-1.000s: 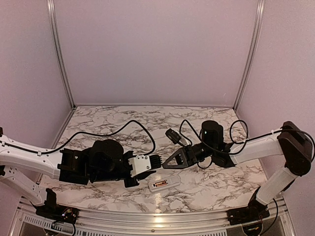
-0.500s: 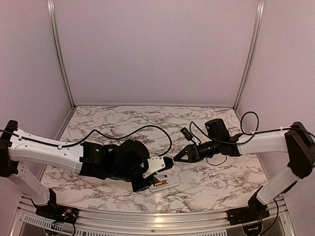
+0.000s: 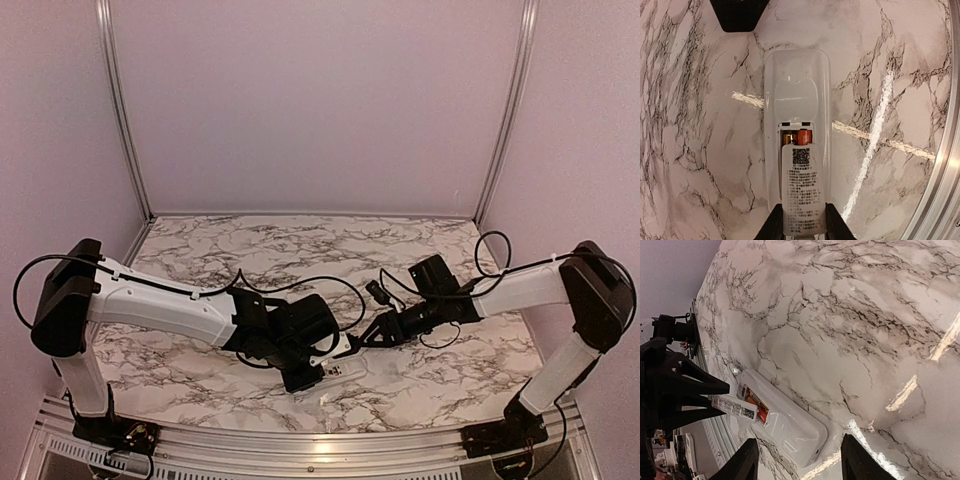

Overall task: Load the batteries into the remote control
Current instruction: Pass from the right arm to the left, then place the battery cover on the remote control without the battery cover.

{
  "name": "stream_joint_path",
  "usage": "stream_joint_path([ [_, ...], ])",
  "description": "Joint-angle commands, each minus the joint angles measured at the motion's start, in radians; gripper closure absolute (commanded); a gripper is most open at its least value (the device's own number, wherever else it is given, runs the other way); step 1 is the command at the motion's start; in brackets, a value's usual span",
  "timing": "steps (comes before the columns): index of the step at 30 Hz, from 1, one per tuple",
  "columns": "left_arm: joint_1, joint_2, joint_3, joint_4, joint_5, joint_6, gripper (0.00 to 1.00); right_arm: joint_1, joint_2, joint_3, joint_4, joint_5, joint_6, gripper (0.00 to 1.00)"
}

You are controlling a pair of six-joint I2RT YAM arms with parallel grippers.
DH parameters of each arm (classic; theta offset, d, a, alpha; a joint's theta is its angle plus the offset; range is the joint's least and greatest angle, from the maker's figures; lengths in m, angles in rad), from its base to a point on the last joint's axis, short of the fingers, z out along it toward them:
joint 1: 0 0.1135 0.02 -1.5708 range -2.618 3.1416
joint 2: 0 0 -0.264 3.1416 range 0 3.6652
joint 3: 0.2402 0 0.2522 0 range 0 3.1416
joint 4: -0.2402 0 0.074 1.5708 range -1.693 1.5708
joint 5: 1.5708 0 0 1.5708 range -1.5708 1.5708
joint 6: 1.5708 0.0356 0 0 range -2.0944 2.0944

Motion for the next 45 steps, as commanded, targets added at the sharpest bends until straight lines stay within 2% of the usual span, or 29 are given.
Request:
stream_joint_path([
  [1, 0.019, 0.024, 0.051, -0.037, -0.001, 0.001, 0.87, 0.0, 0.013, -0.019, 0.038, -0.041, 0.005, 0.5],
  [5, 0.024, 0.034, 0.061, -0.036, 0.013, 0.012, 0.87, -0.002, 0.015, -0.034, 0.093, -0.089, 0.032, 0.63],
  [7, 0.024, 0.04, 0.066, -0.039, 0.024, 0.014, 0.87, -0.01, 0.014, -0.041, 0.115, -0.111, 0.051, 0.66],
  [19, 0.024, 0.082, 0.083, -0.03, 0.032, 0.012, 0.87, -0.024, 0.003, -0.083, 0.235, -0.243, 0.149, 0.68],
  [36, 0.029, 0.041, 0.099, -0.043, 0.02, 0.012, 0.89, -0.024, 0.004, -0.085, 0.231, -0.241, 0.139, 0.72],
  [45, 0.042, 0.085, 0.101, -0.033, 0.025, 0.013, 0.89, -0.024, 0.001, -0.077, 0.214, -0.241, 0.134, 0.72],
])
